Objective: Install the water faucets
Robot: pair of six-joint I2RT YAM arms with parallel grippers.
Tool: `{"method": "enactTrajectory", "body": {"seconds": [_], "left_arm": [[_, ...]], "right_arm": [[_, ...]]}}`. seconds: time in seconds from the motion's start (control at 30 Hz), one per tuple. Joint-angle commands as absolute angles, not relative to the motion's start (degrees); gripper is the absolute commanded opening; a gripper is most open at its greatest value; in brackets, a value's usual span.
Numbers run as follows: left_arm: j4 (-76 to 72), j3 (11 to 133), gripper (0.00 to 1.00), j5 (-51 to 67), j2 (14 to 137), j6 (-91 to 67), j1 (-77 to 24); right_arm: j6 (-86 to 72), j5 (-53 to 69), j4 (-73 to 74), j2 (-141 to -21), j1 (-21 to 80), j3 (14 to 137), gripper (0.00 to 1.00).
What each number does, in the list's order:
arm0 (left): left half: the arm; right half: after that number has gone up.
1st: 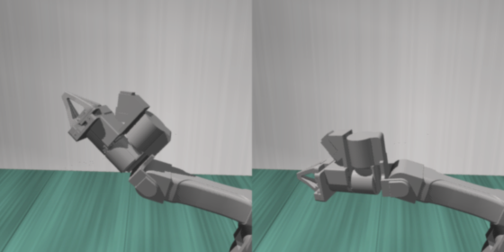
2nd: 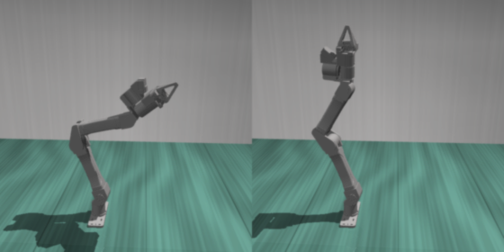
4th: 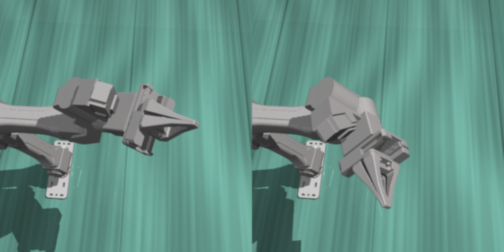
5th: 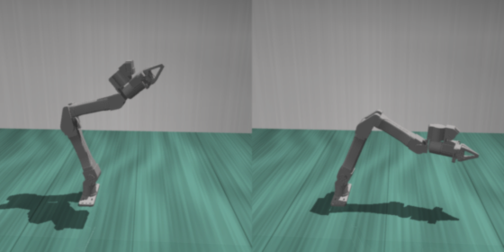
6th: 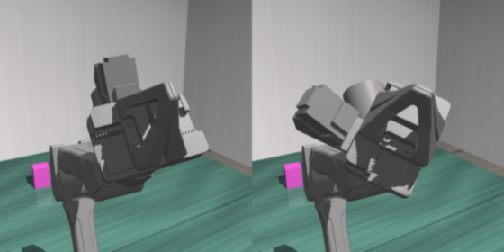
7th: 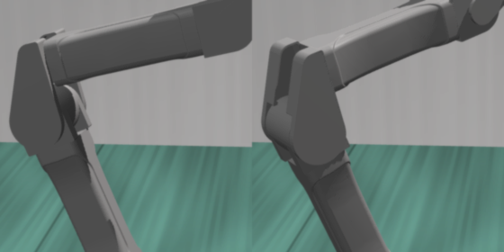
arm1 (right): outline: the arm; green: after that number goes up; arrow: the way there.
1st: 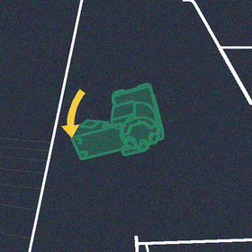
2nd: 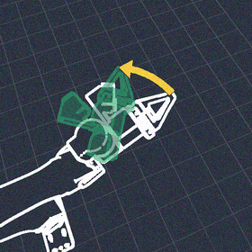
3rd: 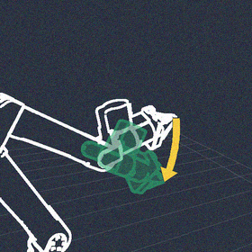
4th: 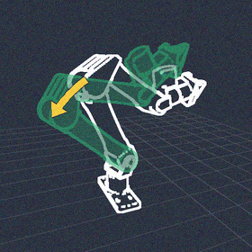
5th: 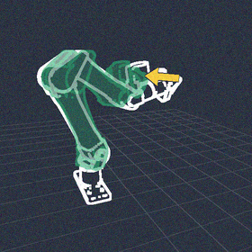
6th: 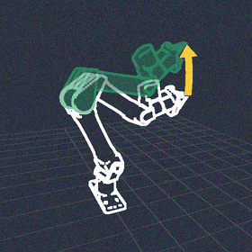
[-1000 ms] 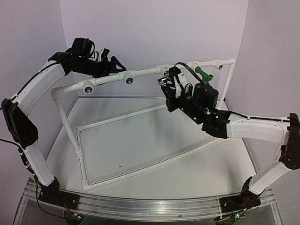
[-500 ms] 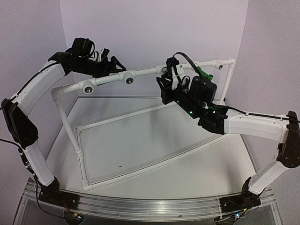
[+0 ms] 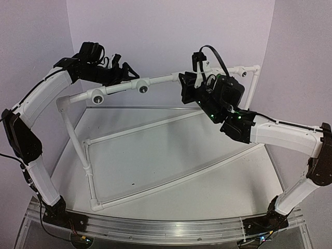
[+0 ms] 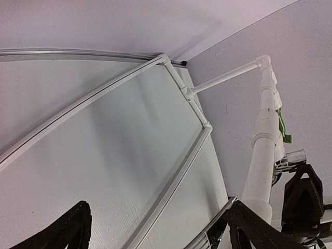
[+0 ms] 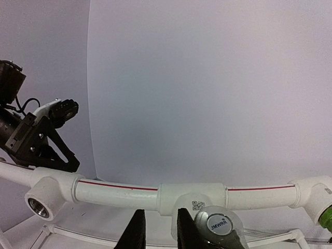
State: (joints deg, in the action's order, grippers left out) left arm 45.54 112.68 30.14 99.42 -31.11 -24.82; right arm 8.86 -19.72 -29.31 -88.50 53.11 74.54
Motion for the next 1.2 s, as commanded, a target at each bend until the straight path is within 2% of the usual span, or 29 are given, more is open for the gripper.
{"method": "enactTrajectory", "body": {"seconds": [0.0,0.57,0.87,1.17], "left_arm": [[46.8,113.4,0.91,31.6,99.5,-29.9,-24.6],[46.9,114.6,0.91,32.2,100.4,-30.1,-24.4],[46.9,114.0,0.91,32.4,99.9,-30.1,-24.4],[46.8,113.3,0.9,32.3,99.4,-30.5,-24.4]], "right_arm": [[6.9,-21.9,-27.5,-85.8,50.5,75.7,0.19],[5.4,-18.7,-21.6,-82.7,44.5,70.4,0.19],[8.7,-11.2,-22.2,-83.7,42.5,66.2,0.17],[9.6,-5.2,-24.3,-87.3,43.0,68.9,0.16]]}}
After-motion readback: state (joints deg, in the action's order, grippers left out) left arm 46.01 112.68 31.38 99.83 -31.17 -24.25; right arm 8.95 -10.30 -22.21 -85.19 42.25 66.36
